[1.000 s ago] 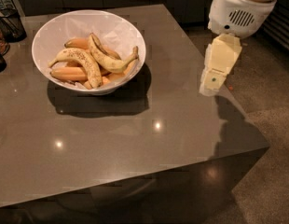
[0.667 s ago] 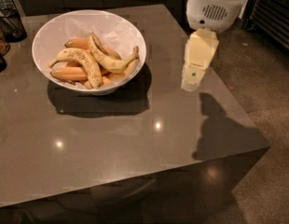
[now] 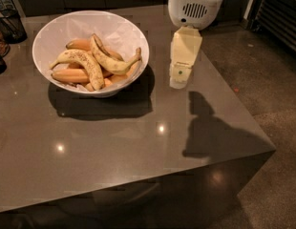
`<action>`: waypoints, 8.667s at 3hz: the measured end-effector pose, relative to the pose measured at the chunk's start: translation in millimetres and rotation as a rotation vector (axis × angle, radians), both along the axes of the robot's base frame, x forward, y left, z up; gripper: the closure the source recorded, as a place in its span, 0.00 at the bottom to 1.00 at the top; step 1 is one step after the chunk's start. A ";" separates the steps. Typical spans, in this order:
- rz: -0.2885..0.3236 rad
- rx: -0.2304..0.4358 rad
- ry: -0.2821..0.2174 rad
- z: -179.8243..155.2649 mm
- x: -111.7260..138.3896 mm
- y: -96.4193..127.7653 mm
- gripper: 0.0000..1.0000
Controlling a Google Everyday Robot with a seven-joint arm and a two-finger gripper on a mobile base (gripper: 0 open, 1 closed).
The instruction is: Pick banana from white bowl
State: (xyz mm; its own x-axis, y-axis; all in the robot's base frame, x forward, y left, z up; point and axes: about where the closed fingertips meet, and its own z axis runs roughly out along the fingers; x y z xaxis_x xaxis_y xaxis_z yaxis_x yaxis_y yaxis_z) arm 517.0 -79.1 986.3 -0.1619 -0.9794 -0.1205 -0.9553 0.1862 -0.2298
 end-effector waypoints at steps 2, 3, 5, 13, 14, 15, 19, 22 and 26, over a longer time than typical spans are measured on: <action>0.048 -0.024 -0.002 -0.8 28.1 78.2 0.00; 0.055 0.000 -0.030 1.2 34.6 85.9 0.00; -0.020 0.136 -0.008 -0.4 40.4 119.8 0.00; -0.161 0.123 0.109 -66.7 77.1 129.7 0.39; -0.109 0.110 0.118 -73.6 69.4 143.9 0.62; -0.076 0.097 0.118 -76.4 65.9 153.0 0.86; 0.051 0.258 -0.015 -19.0 31.7 119.1 1.00; 0.089 0.276 0.000 -11.8 24.8 120.4 1.00; 0.138 0.295 -0.011 28.1 -19.0 138.1 1.00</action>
Offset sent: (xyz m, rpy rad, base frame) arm 0.0119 0.0836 -0.0020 -0.1136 0.0702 0.0564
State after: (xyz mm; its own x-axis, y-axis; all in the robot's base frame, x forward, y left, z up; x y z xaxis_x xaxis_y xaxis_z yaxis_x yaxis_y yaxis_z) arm 498.0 58.9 1014.4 -0.0275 -0.9144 -0.4038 -0.9738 0.1158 -0.1958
